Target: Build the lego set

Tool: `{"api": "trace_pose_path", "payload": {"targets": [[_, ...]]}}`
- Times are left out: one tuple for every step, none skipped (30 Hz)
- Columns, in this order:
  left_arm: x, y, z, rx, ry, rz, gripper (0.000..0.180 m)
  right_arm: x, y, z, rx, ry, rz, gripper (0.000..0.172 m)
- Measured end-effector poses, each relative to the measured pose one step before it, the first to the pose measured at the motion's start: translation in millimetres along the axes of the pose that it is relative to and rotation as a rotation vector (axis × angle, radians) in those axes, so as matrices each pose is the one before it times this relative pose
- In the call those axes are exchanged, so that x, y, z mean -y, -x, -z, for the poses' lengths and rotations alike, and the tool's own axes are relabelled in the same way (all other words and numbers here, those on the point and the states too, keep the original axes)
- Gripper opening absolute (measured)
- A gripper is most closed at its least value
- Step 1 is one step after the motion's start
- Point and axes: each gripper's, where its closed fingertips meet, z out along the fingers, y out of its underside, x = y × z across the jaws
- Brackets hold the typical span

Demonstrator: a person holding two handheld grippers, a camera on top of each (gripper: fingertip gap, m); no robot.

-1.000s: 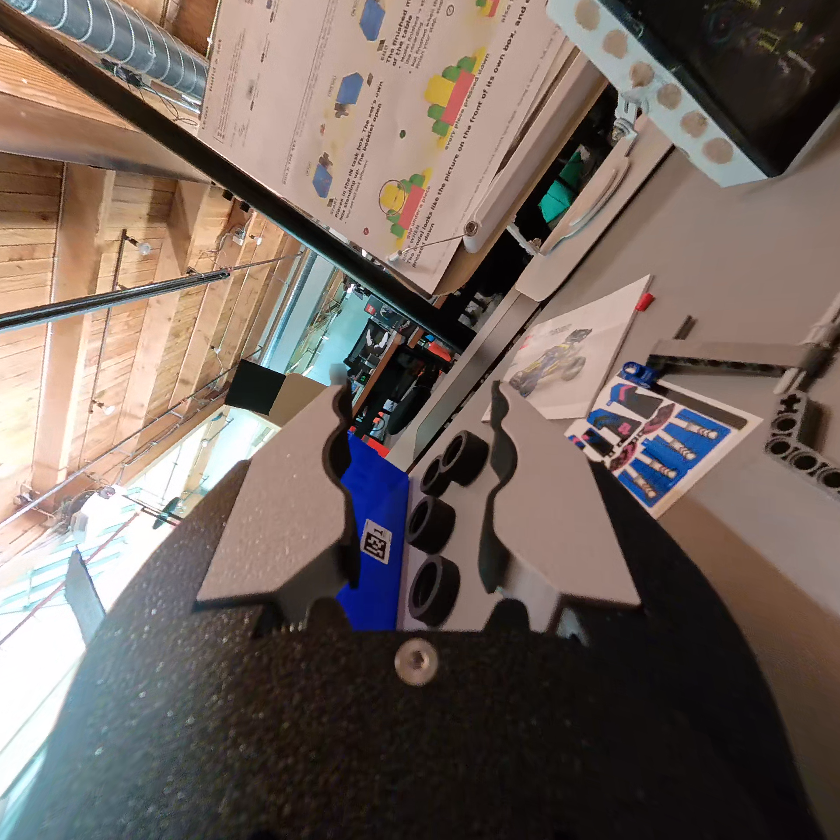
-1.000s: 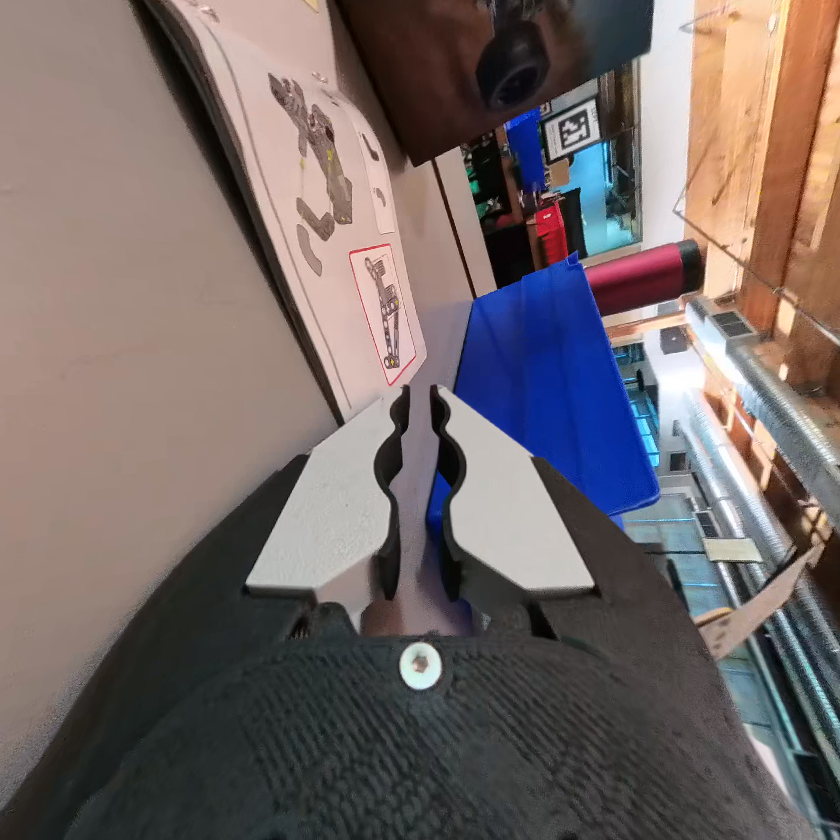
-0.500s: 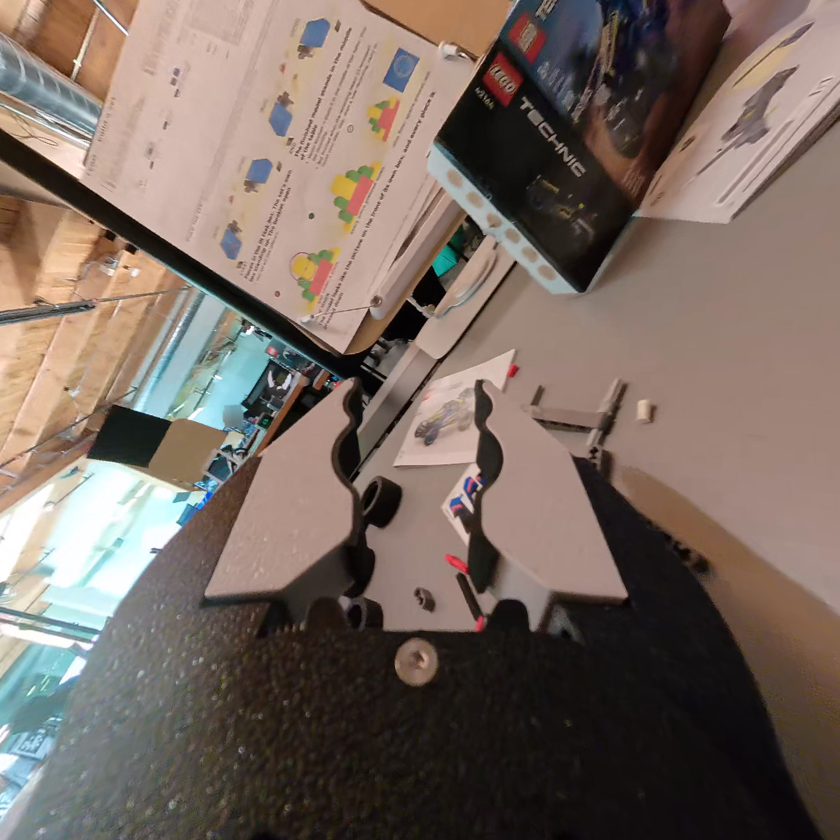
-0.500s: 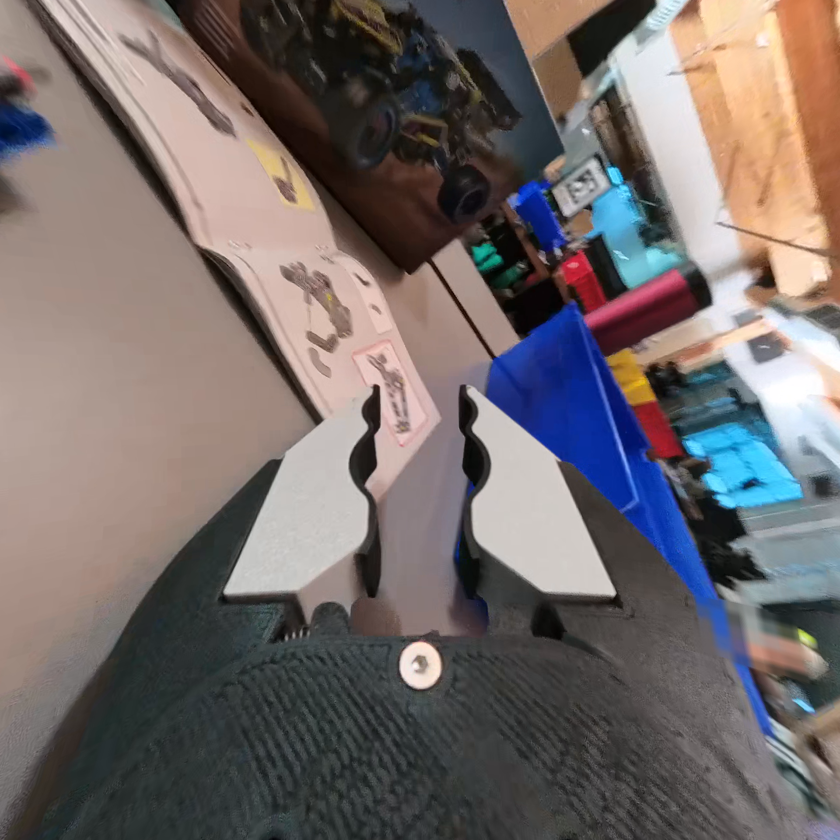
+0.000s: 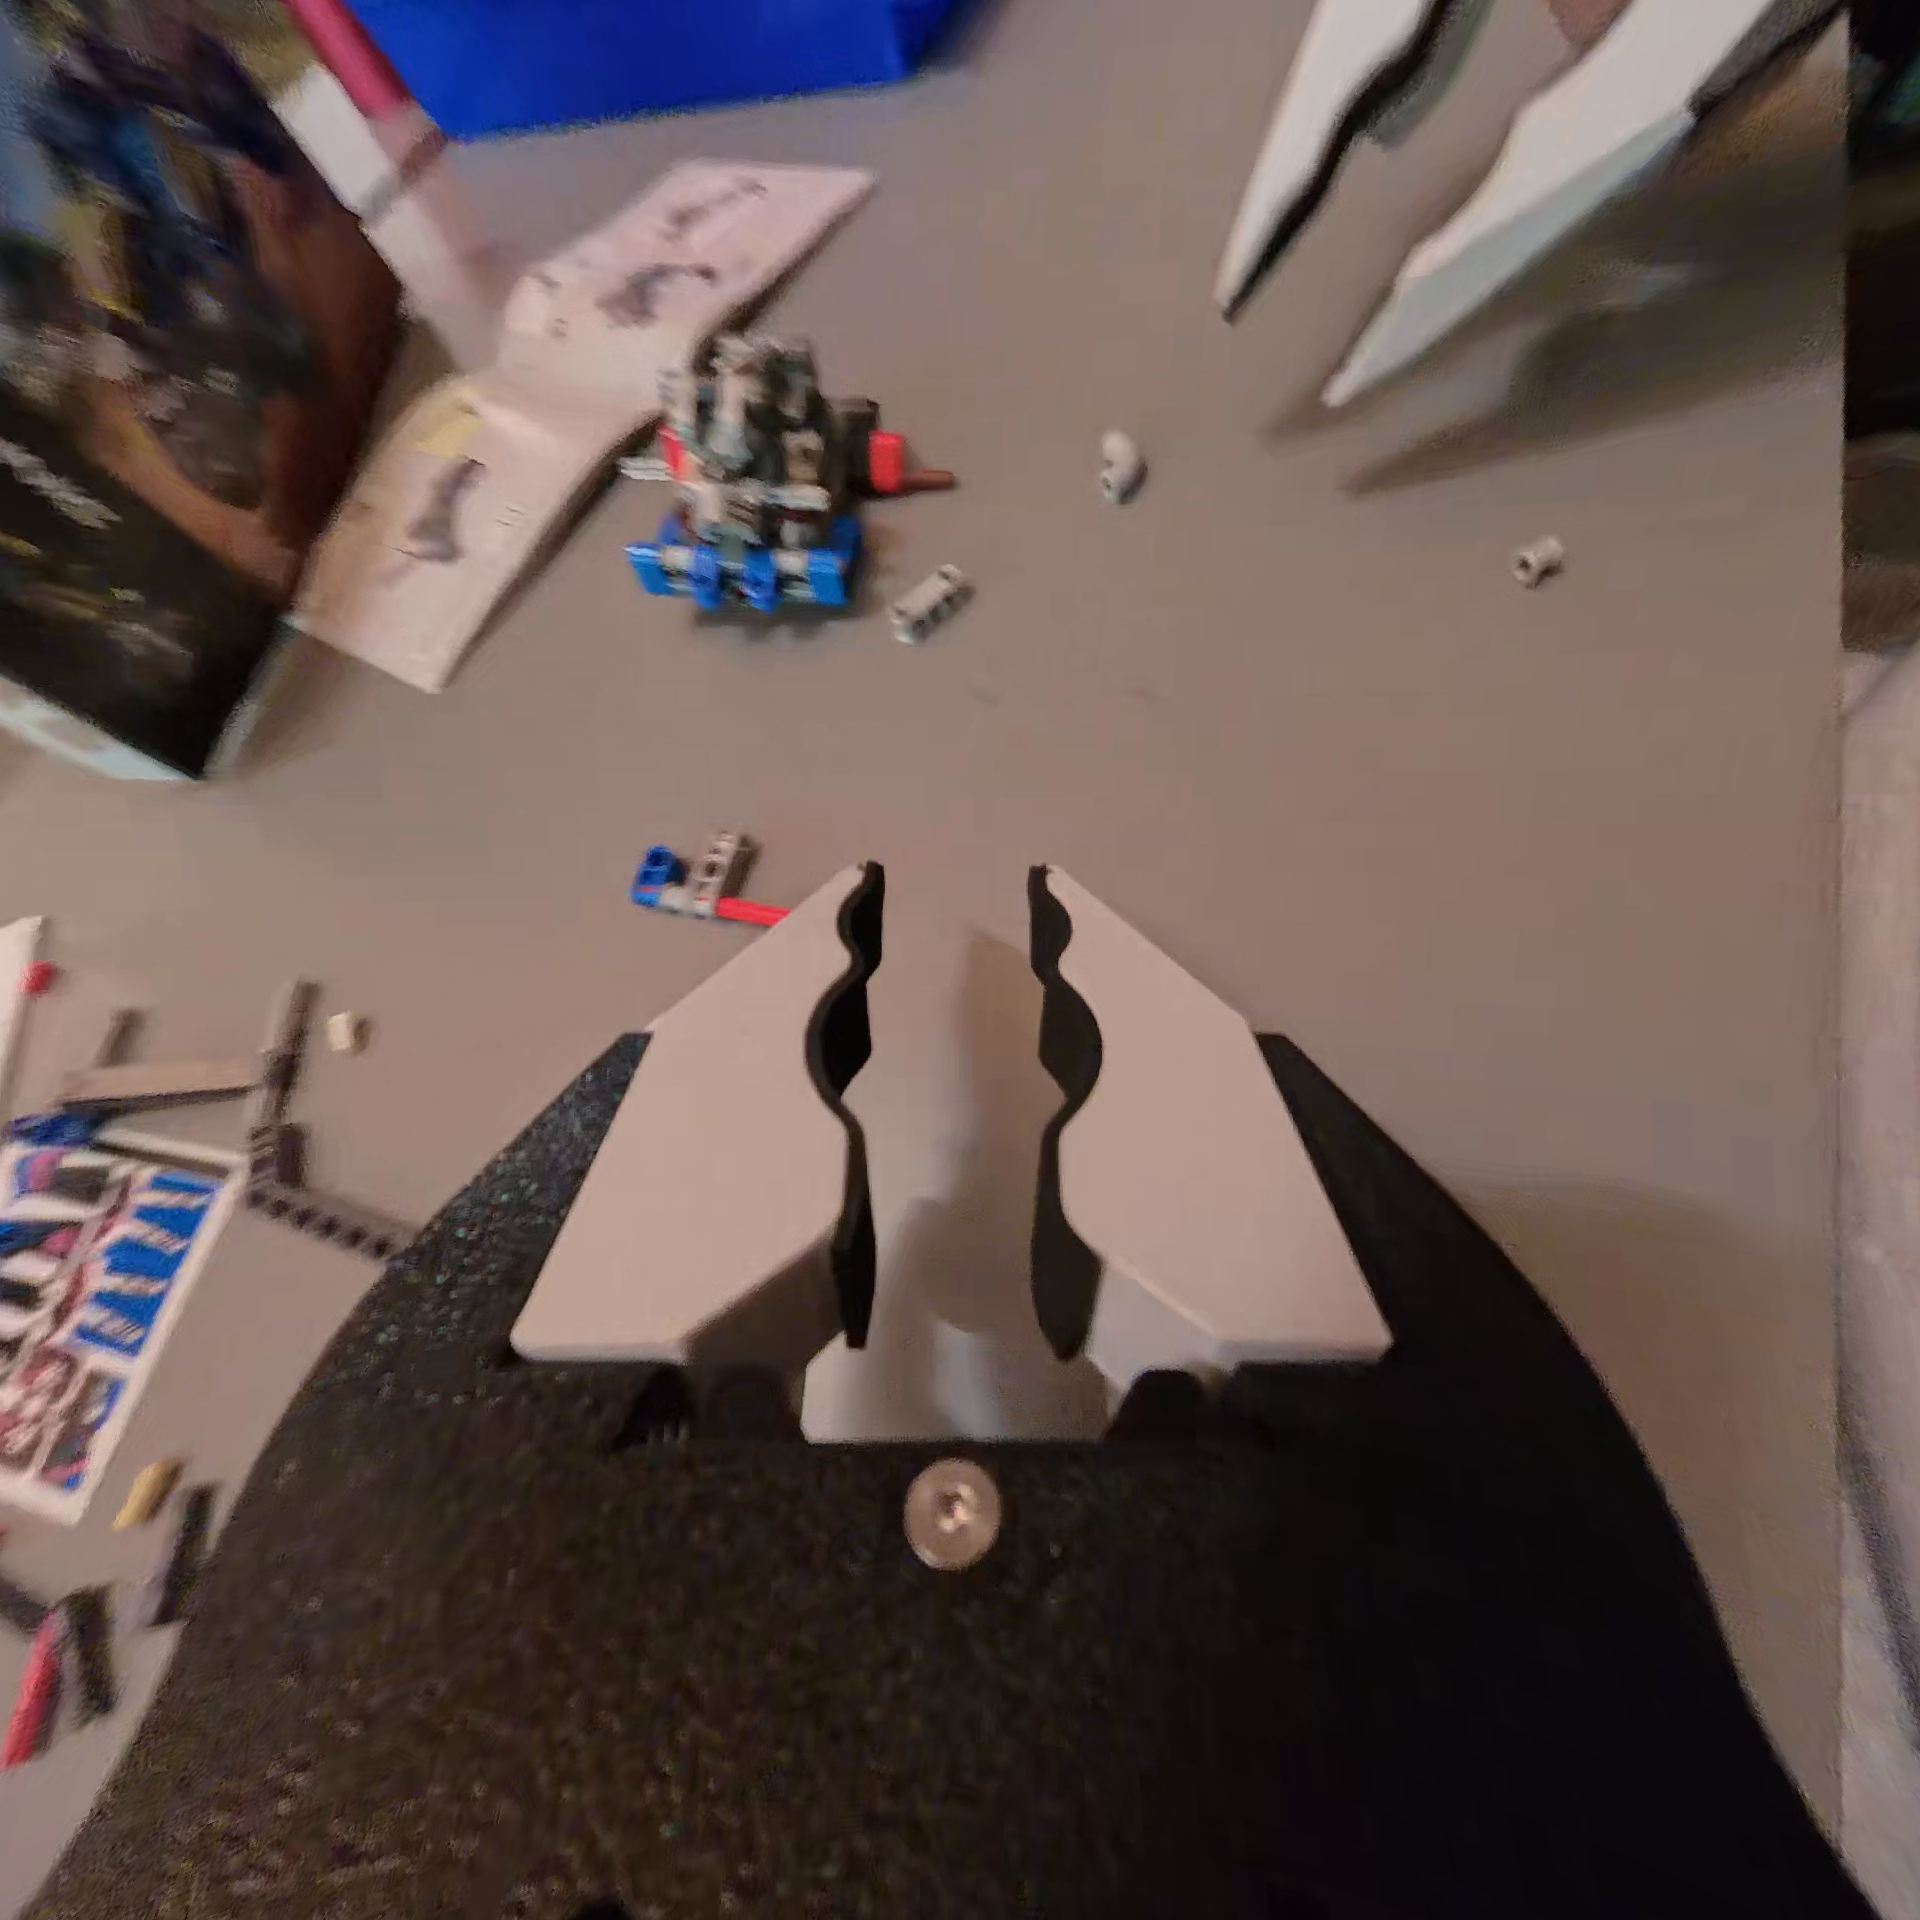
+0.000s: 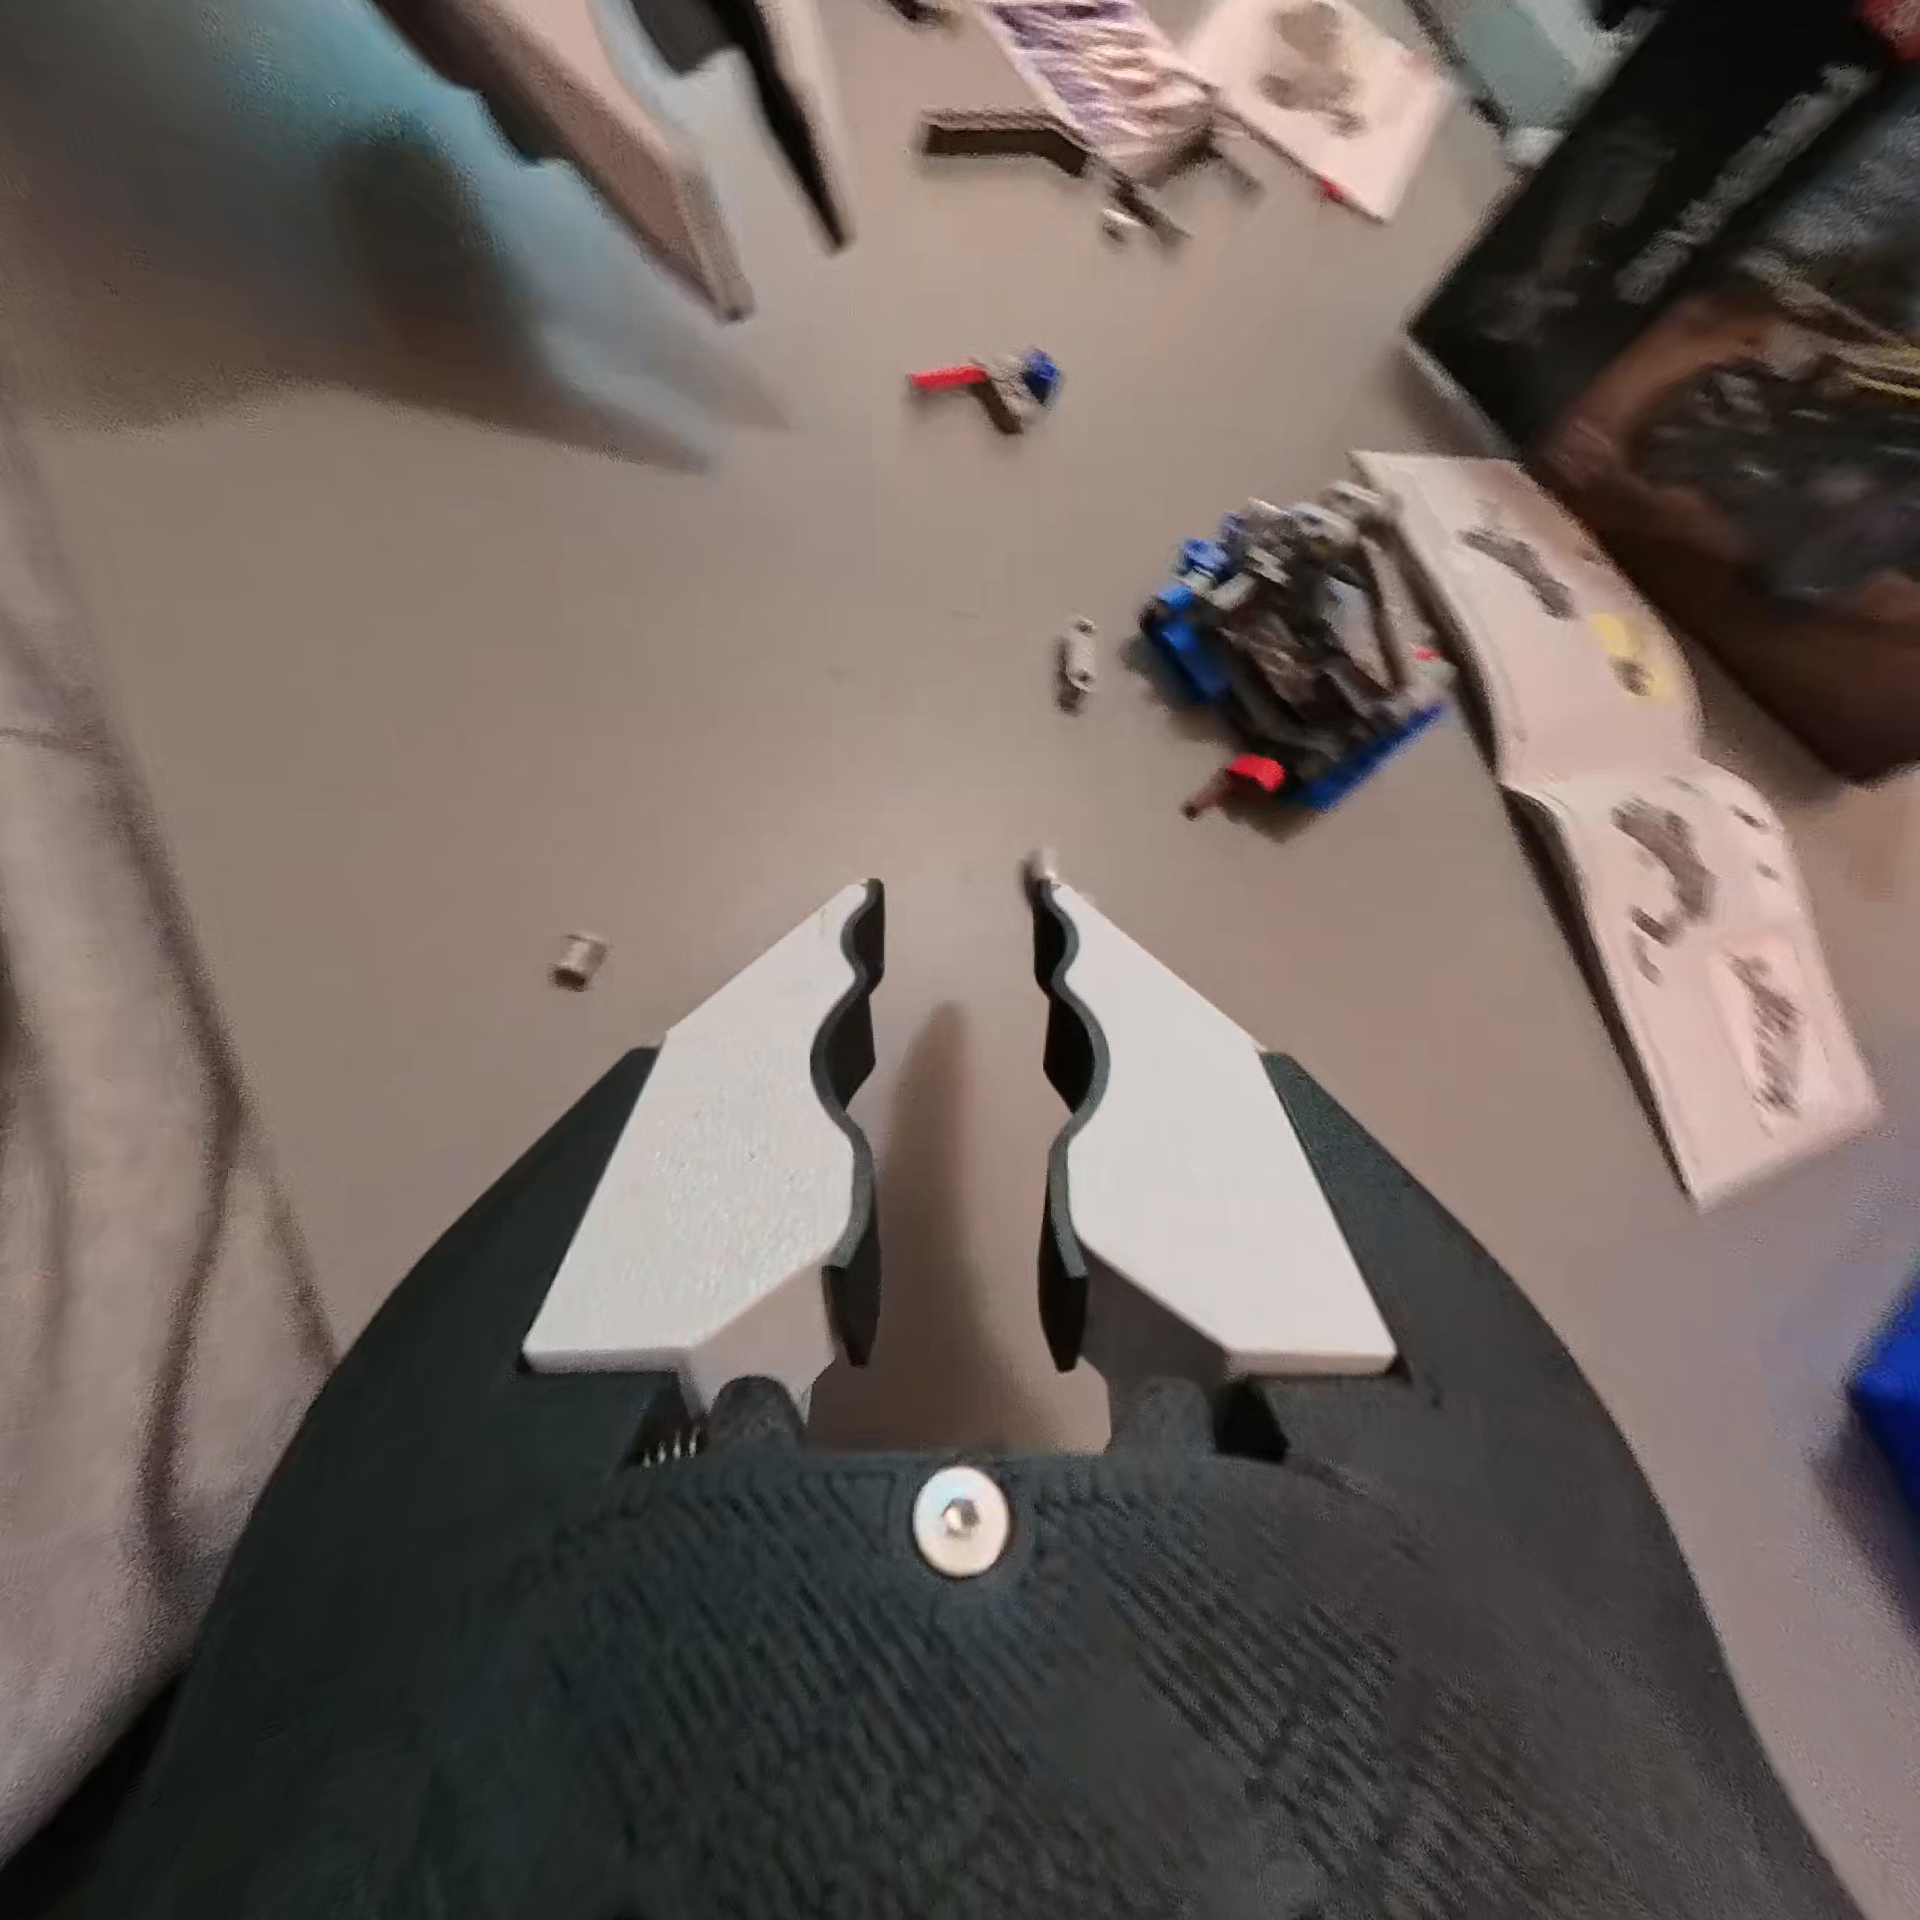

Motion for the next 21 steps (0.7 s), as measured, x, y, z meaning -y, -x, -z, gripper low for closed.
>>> {"api": "trace_pose_path", "payload": {"targets": [[-4.13, -4.56, -7.54, -0.0314, 0.0348, -0.0094, 0.025, -3.22, -4.78, -0.98, -0.0651, -0.0020, -0.0050, 0.026], [-2.71, -0.53, -7.56, -0.0125, 0.0271, -0.0136, 0.025, -2.20, -4.73, -1.72, -0.0426, -0.0127, -0.0089, 0.026], [-0.27, 2.53, -6.77, -0.0002, 0.0145, -0.0134, 0.025, -5.26, -5.59, -3.04, -0.0254, 0.0100, -0.0091, 0.026], [2.37, 3.98, -6.15, 0.0002, 0.0020, -0.0081, 0.025, -8.80, -4.07, -3.80, -0.0034, 0.0423, 0.0110, 0.027], [4.37, 4.67, -5.27, -0.0070, -0.0071, -0.0052, 0.025, -6.03, -0.40, -4.18, 0.0232, 0.0330, 0.0340, 0.028], [5.47, 5.54, -4.65, -0.0122, -0.0104, -0.0099, 0.025, -0.34, -0.02, -4.39, 0.0223, 0.0003, 0.0468, 0.030], [5.56, 7.90, -4.27, -0.0078, -0.0090, -0.0172, 0.026, 3.92, -2.72, -4.44, 0.0032, -0.0234, 0.0493, 0.030], [4.47, 9.14, -4.27, -0.0104, -0.0010, -0.0254, 0.027, 4.63, -2.22, -4.69, 0.0100, -0.0263, 0.0434, 0.029], [2.40, 9.04, -4.46, -0.0216, 0.0095, -0.0315, 0.030, 3.36, 0.11, -5.13, 0.0300, -0.0188, 0.0324, 0.029], [1.81, 10.95, -4.16, -0.0149, 0.0102, -0.0318, 0.034, 1.98, -1.54, -5.39, 0.0238, -0.0156, 0.0204, 0.028], [2.37, 12.99, -3.53, -0.0033, -0.0016, -0.0261, 0.035, 1.60, -2.95, -4.82, 0.0183, -0.0144, 0.0088, 0.026], [2.63, 10.56, -3.20, -0.0182, -0.0125, -0.0193, 0.034, 0.36, -2.43, -3.69, 0.0248, -0.0066, 0.0016, 0.024], [2.49, 5.79, -3.41, -0.0449, -0.0186, -0.0090, 0.033, -1.62, -1.90, -2.95, 0.0308, 0.0053, -0.0038, 0.016], [1.43, 2.19, -3.56, -0.0633, -0.0156, 0.0036, 0.032, -2.71, -0.40, -2.53, 0.0382, 0.0102, -0.0014, 0.003], [-0.11, 1.40, -3.71, -0.0611, -0.0045, 0.0127, 0.033, -0.80, -1.00, -1.98, 0.0269, -0.0016, 0.0039, 0.000], [-0.35, 2.34, -3.65, -0.0431, 0.0026, 0.0169, 0.035, 0.46, -0.72, -0.85, 0.0204, -0.0093, 0.0082, 0.000], [1.10, 1.79, -2.90, -0.0328, -0.0029, 0.0116, 0.034, 0.17, -0.15, -0.30, 0.0164, -0.0065, 0.0028, 0.000], [2.08, -0.88, -1.77, -0.0331, -0.0103, -0.0008, 0.034, -0.18, -0.71, -0.17, 0.0063, -0.0040, -0.0029, 0.000], [2.09, -0.28, -0.81, -0.0166, -0.0107, -0.0112, 0.033, -0.45, -1.55, -0.29, -0.0073, -0.0036, -0.0076, 0.000], [1.56, 2.83, -0.35, 0.0127, -0.0043, -0.0118, 0.033, -0.27, -0.73, 0.01, -0.0087, 0.0007, -0.0045, 0.000], [0.42, 3.03, -0.22, 0.0181, 0.0054, -0.0068, 0.034, -0.43, -0.34, 0.40, -0.0127, 0.0076, 0.0014, 0.000]]}}
